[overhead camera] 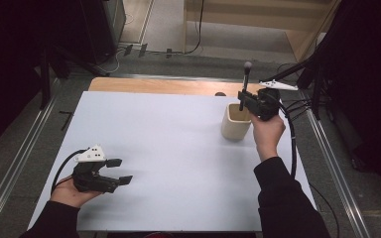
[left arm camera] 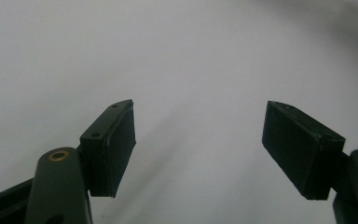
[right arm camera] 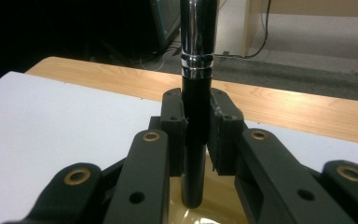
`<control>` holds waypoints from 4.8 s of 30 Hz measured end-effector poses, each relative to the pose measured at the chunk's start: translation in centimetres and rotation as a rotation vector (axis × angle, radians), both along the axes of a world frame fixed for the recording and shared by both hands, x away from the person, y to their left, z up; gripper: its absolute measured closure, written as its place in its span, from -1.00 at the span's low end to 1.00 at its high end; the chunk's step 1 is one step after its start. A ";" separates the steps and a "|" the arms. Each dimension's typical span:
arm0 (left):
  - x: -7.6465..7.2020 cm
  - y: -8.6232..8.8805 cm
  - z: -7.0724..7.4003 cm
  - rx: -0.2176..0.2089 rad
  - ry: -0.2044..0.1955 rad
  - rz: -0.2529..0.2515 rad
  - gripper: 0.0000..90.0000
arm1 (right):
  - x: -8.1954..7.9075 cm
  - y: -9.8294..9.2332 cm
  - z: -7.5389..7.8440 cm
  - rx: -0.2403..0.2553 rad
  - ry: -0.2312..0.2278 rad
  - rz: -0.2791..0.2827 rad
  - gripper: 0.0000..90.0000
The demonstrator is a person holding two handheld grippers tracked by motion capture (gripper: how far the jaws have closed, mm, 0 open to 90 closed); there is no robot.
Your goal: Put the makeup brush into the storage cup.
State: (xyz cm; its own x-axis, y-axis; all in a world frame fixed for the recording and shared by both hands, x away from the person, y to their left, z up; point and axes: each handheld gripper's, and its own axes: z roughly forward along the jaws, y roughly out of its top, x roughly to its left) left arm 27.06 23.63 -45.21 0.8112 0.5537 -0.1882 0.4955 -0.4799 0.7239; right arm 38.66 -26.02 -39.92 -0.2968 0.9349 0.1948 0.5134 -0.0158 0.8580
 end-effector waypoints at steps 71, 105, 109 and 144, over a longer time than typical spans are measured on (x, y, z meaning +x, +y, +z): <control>0.0 0.0 0.0 0.008 0.000 0.003 -0.41 | -1.9 0.6 -4.0 -0.034 -0.067 -0.041 -0.03; 0.1 0.1 0.0 0.011 0.000 0.007 -0.41 | -4.0 2.5 -2.9 -0.037 -0.070 0.136 -0.37; 0.1 0.0 0.0 0.012 0.001 0.008 -0.41 | -4.3 2.8 -2.7 -0.033 -0.078 0.163 -0.36; 0.1 0.1 -0.1 0.012 0.000 0.012 -0.41 | -8.3 3.3 -3.6 -0.012 -0.061 0.356 -0.36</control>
